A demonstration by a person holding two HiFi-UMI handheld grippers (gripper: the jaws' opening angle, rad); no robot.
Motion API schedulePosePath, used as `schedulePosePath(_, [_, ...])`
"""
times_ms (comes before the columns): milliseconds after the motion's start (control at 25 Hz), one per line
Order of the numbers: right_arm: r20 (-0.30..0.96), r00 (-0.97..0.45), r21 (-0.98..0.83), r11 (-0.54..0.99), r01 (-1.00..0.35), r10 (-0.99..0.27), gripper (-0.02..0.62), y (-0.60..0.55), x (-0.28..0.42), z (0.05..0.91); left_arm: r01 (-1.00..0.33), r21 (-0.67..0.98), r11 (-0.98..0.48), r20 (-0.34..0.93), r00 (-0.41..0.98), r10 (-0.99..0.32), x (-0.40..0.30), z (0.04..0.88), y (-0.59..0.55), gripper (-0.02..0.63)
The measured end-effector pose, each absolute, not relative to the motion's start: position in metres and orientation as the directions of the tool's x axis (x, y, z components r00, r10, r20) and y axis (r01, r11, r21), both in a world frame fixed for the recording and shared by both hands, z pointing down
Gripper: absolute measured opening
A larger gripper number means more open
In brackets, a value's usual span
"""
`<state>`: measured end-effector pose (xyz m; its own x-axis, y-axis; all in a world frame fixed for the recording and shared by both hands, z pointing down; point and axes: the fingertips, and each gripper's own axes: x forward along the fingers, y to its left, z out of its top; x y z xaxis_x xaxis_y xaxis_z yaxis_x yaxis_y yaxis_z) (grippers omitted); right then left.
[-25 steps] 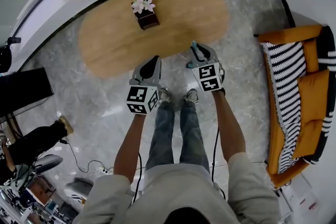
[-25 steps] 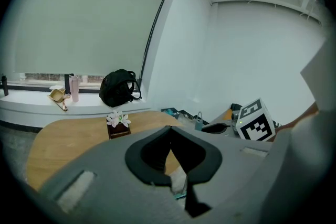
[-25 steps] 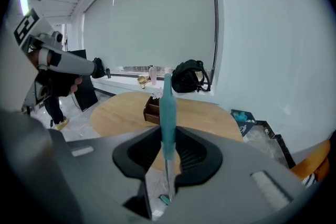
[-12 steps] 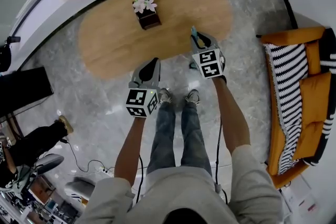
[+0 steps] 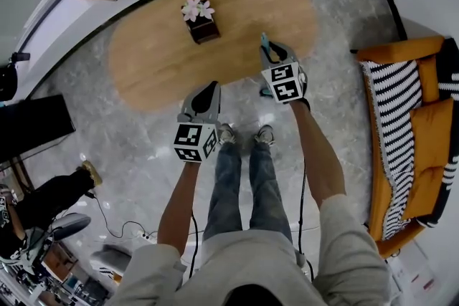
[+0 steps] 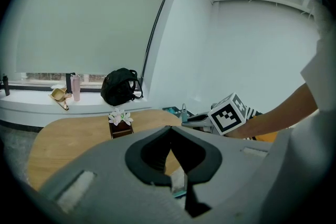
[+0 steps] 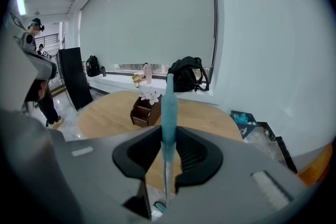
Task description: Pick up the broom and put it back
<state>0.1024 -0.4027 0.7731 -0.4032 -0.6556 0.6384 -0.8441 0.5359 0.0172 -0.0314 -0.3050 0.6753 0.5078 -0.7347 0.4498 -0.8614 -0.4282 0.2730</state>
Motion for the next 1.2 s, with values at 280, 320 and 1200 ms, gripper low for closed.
schedulePosePath(280, [0.643,-0.399,0.033,0.543,-0.839,-0.654,0.094,-0.408,0.105,0.776,-0.865,0.264,-0.427,0.458,0.502,-0.734,-0.032,0.677,-0.299,-0.002])
schedulePosePath(320, [0.643,-0.398,0.037,0.545,-0.837,-0.654,0.098,-0.409,0.106,0.776,-0.865,0.263,-0.426,0.460,0.501,-0.733,-0.032,0.677,-0.298,-0.002])
schedulePosePath(1200, [0.477,-0.323,0.044,0.389,-0.920,-0.817,0.069,-0.341,0.145,0.692,-0.861,0.248,-0.444,0.424,0.509,-0.749,-0.029,0.647,-0.299,-0.002])
